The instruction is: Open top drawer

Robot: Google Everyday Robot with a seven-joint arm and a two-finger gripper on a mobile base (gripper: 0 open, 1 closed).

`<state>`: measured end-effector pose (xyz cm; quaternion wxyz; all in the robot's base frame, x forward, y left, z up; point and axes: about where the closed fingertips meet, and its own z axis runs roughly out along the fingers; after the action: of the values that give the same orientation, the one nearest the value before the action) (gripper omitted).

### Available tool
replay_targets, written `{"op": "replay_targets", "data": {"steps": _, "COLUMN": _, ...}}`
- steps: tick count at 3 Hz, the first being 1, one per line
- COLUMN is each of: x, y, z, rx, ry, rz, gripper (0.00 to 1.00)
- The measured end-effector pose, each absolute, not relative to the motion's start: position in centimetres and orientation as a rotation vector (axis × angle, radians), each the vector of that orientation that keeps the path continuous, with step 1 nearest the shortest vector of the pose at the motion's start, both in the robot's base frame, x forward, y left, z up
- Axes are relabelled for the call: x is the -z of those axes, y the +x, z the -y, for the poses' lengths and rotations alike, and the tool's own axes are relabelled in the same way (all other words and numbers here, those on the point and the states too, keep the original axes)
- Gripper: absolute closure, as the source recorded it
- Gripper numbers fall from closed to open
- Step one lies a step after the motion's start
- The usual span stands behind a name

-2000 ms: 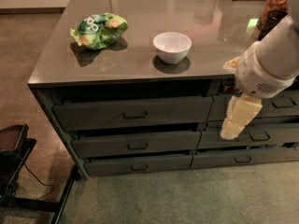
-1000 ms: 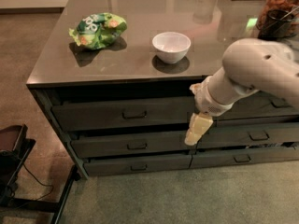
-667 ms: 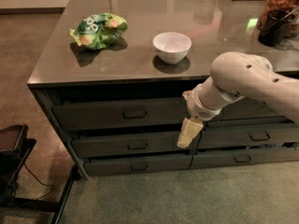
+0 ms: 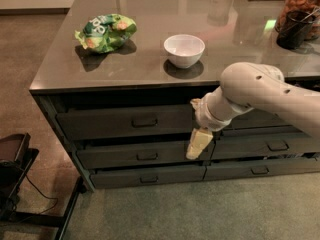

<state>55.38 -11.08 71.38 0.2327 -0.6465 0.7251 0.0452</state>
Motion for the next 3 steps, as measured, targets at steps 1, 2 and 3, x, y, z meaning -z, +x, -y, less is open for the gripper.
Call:
{"op": "replay_targets", "data": {"steps": 1, "x": -70.0, "y": 56.9, "z": 9.5, "rx": -0.114, "ry": -1.792, "rz": -1.903, "gripper": 0.00}}
{"op": "replay_targets", "data": {"steps": 2, "x": -68.8, "y": 58.6, "z": 8.0, "rx": -0.115, "ry": -1.808, "rz": -1.836, "gripper": 0.00}}
{"op": "replay_targets", "data": {"steps": 3, "x": -68.0, "y": 60.2, "z": 6.8, "rx": -0.119, "ry": -1.824, "rz": -1.791, "gripper": 0.00}}
